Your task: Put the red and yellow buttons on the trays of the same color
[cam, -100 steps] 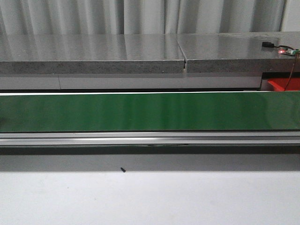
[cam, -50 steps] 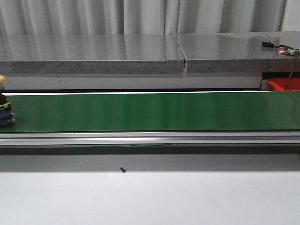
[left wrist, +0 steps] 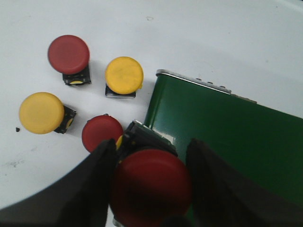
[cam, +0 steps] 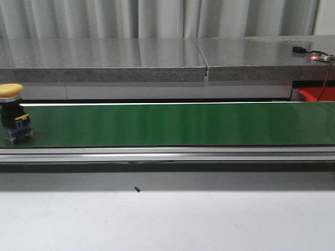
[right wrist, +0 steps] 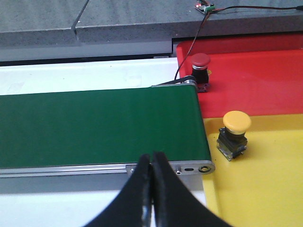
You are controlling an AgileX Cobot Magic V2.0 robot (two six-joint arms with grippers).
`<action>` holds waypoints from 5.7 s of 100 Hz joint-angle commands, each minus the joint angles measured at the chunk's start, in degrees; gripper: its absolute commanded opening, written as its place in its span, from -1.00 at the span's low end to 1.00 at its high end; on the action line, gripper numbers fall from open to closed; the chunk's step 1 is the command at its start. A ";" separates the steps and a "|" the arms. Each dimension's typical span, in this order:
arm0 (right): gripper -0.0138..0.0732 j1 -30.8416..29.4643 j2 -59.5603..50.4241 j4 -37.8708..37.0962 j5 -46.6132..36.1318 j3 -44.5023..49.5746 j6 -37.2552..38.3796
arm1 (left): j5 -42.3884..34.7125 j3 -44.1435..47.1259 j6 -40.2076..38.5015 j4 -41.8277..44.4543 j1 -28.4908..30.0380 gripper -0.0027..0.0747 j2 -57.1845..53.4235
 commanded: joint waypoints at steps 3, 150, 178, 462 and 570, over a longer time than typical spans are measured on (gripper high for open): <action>-0.84 -0.11 0.38 -0.37 -4.15 -1.47 -0.66 | -1.69 -1.69 0.18 0.97 -2.16 -0.28 -2.81; -0.84 -0.11 0.38 -0.37 -4.15 -1.47 -0.66 | -3.46 2.78 1.60 -2.02 -11.20 -0.19 -12.00; -0.84 -0.11 0.38 -0.37 -4.15 -1.47 -0.66 | -2.38 2.78 1.60 -2.02 -21.61 -0.98 -18.56; -0.84 -0.11 17.60 -0.43 0.23 -13.64 -0.66 | -16.00 46.57 -15.46 10.92 -31.13 -0.98 -68.09; 0.60 23.47 61.57 0.78 20.11 -48.93 -7.97 | -16.00 46.57 -15.46 10.92 -31.13 -0.98 -68.09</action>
